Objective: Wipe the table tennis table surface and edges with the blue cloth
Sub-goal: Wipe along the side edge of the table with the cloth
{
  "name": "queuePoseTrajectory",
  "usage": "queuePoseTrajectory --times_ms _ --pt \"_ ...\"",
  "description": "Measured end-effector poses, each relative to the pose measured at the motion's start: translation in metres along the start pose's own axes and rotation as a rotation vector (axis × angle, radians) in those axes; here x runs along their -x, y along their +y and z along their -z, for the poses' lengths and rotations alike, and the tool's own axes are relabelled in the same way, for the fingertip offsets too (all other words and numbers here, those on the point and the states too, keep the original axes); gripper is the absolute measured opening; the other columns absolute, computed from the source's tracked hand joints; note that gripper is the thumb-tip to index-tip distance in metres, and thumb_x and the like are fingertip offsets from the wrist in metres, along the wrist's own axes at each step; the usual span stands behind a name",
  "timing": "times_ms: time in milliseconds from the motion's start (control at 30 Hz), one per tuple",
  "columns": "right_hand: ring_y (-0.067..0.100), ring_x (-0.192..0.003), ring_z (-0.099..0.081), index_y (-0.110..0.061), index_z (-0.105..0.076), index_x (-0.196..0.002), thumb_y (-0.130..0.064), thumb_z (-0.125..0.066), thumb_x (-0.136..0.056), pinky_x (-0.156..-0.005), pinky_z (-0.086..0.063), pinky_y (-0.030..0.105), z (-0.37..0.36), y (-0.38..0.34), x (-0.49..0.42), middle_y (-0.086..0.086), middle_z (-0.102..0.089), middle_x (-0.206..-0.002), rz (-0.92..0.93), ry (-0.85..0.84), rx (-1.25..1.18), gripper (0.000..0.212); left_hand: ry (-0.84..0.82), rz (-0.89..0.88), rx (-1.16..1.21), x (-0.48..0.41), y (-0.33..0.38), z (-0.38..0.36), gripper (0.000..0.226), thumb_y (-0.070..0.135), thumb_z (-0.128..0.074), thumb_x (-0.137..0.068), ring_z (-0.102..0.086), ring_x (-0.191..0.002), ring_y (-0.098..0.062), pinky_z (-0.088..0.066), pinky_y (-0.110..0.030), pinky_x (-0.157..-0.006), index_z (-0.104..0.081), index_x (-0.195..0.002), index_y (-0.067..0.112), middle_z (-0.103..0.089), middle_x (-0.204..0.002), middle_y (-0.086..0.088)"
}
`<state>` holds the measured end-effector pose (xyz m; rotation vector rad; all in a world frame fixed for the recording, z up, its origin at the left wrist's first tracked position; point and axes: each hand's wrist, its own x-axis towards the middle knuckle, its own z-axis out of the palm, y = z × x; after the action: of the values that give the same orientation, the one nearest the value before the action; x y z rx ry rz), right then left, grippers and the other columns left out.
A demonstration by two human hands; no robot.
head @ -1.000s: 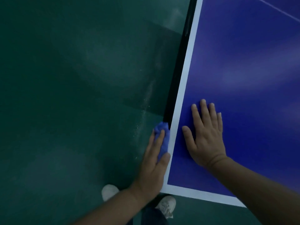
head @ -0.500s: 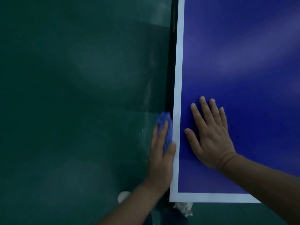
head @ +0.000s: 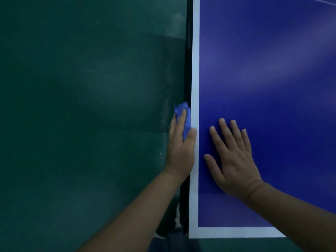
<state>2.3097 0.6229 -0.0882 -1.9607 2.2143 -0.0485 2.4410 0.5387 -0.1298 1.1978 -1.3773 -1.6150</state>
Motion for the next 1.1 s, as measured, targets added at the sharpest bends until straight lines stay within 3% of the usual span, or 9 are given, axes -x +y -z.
queuePoseTrajectory --times_ms 100,200,367,500,667,833,967,1100 --pt "0.032 -0.155 -0.002 -0.016 -0.025 -0.158 -0.055 -0.03 -0.099 -0.123 -0.01 0.059 0.0 -0.001 0.0 0.009 -0.012 -0.168 -0.003 -0.002 -0.012 0.071 0.014 0.017 0.017 0.065 -0.021 0.003 0.054 0.043 -0.044 -0.101 -0.008 -0.152 0.002 -0.013 -0.018 -0.121 -0.029 -0.153 0.049 -0.018 -0.163 0.027" --pt "0.033 -0.155 -0.003 -0.016 -0.024 -0.158 -0.055 -0.03 -0.099 -0.122 -0.011 0.06 0.0 0.0 0.0 0.01 -0.012 -0.168 -0.001 -0.005 -0.002 0.071 0.014 0.094 0.02 0.098 -0.027 0.004 0.054 0.054 -0.046 -0.097 -0.007 -0.151 0.006 -0.014 -0.006 -0.115 -0.028 -0.147 0.061 -0.016 -0.163 0.028" --pt "0.033 -0.155 -0.004 -0.016 -0.027 -0.158 -0.054 -0.032 -0.098 -0.122 -0.013 0.06 -0.001 0.002 0.0 0.01 -0.013 -0.167 0.008 0.013 0.006 0.071 -0.027 0.053 -0.051 0.029 -0.009 0.002 0.052 0.036 -0.044 -0.101 -0.007 -0.148 0.011 -0.01 -0.004 -0.113 -0.028 -0.147 0.055 -0.015 -0.164 0.022" --pt "0.033 -0.155 -0.009 -0.014 -0.033 -0.155 -0.053 -0.035 -0.098 -0.122 -0.012 0.058 0.0 0.002 0.0 0.01 -0.018 -0.166 0.001 0.023 -0.005 0.07 -0.038 0.072 -0.109 -0.028 0.007 0.0 0.05 0.025 -0.043 -0.107 -0.005 -0.138 0.025 -0.006 0.003 -0.106 -0.025 -0.151 0.043 -0.015 -0.165 0.015" --pt "0.034 -0.153 -0.018 -0.015 -0.042 -0.15 -0.055 -0.038 -0.096 -0.12 -0.017 0.057 0.003 -0.002 -0.003 0.01 -0.028 -0.163 -0.033 0.027 -0.015 0.068 -0.057 0.004 -0.063 0.015 -0.005 0.006 0.055 0.038 -0.042 -0.103 -0.002 -0.151 0.004 -0.008 -0.004 -0.115 -0.022 -0.152 0.055 -0.012 -0.163 0.03" --pt "0.035 -0.14 -0.039 -0.012 -0.054 -0.141 -0.053 -0.042 -0.096 -0.114 -0.031 0.055 0.016 0.005 -0.045 0.012 -0.043 -0.151 -0.041 0.072 -0.021 0.062 -0.073 0.032 -0.103 0.027 -0.01 0.009 0.058 0.052 -0.043 -0.099 -0.002 -0.151 0.004 -0.01 -0.002 -0.111 -0.019 -0.151 0.06 -0.01 -0.164 0.028" --pt "0.034 -0.149 -0.024 -0.016 -0.045 -0.149 -0.053 -0.036 -0.098 -0.121 -0.017 0.057 0.032 0.029 -0.123 0.011 -0.03 -0.161 -0.095 0.105 -0.025 0.064 -0.069 0.01 -0.09 -0.061 0.011 0.001 0.056 0.039 -0.046 -0.099 -0.006 -0.151 0.005 -0.01 -0.009 -0.117 -0.023 -0.148 0.053 -0.014 -0.164 0.023" --pt "0.026 -0.155 0.0 -0.03 -0.023 -0.159 -0.061 -0.024 -0.098 -0.124 -0.002 0.055 0.032 0.039 -0.184 -0.002 -0.009 -0.169 -0.178 0.013 -0.032 0.068 -0.028 0.046 -0.071 -0.139 0.032 -0.005 0.055 0.02 -0.049 -0.104 -0.012 -0.151 -0.001 -0.012 -0.022 -0.123 -0.028 -0.151 0.038 -0.019 -0.165 0.009"
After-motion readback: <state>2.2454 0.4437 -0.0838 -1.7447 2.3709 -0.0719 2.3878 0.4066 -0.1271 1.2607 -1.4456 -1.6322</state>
